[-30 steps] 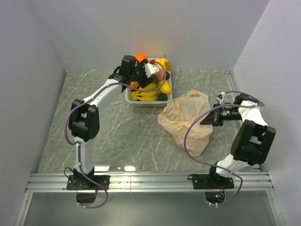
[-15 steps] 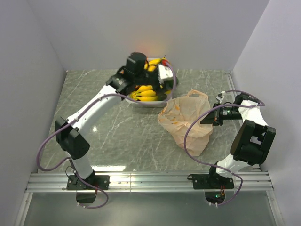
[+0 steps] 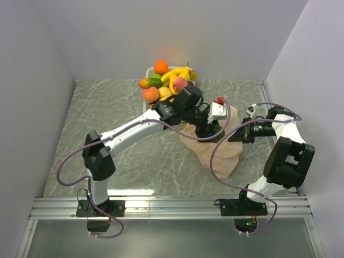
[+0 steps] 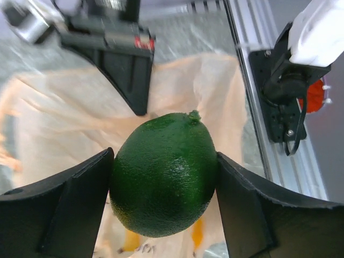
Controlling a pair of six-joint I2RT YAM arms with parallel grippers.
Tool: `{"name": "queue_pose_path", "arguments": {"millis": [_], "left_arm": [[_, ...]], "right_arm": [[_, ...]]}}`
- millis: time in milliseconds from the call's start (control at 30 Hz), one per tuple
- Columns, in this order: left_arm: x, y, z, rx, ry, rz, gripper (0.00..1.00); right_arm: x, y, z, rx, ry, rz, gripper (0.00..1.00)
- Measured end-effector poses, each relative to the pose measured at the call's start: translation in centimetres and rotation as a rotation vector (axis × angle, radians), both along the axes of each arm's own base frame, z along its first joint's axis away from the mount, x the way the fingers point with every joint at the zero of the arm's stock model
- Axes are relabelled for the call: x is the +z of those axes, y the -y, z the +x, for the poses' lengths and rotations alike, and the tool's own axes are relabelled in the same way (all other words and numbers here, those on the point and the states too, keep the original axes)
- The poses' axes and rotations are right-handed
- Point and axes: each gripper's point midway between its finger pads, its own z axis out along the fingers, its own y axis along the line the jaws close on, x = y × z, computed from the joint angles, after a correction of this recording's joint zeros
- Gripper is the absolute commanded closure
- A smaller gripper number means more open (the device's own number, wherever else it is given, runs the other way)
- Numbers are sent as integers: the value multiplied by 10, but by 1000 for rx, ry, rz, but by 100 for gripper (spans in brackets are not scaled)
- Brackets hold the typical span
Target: Place the fake fruits into the plastic bag and tie a complex knot
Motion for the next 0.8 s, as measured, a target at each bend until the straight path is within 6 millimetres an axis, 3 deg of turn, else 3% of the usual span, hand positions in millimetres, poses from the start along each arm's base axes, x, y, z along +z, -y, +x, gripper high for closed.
{"name": "queue_pose_path", "arguments": {"millis": [33,167,300,400,533,633,733,800], "left_arm": [[-8,2,0,5,-19,21,1],[-24,0,5,56,-69,72,1],[-8,-4,22,136,-120,32,1],[16,-25,63,261,-157,-43,1],[52,-86,150,544,-167,-164,1],[79,-156,222,801,-137,-258,1],[87,-223,270,1023,-105,-307,1],[86,-255,290,1127,-84,-312,1]], "right_arm": [[0,0,0,0,0,0,100],[0,-1,0,4,1,0,100],[0,-2,-1,14,5,-2,100],[0,-3,-1,20,8,-3,100],[0,-3,-2,24,6,-4,100],[0,-3,-2,24,6,-5,100],[-1,-3,-3,25,7,-6,100],[-1,-3,-3,25,6,-6,100]]}}
